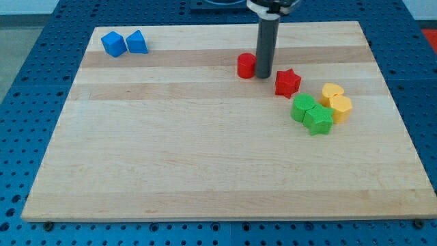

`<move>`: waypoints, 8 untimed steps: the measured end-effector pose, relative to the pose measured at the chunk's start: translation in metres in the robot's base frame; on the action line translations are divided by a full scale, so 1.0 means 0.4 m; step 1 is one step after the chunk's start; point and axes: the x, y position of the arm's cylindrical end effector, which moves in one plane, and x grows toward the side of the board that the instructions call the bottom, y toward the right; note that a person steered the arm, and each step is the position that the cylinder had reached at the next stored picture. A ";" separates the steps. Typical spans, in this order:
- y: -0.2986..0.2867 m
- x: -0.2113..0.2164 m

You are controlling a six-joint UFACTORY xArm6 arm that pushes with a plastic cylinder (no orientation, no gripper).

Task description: Move the red star diagonally below the right side of the red circle

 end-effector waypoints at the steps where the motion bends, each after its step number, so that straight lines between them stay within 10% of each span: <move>1: -0.015 0.019; 8: 0.155 0.048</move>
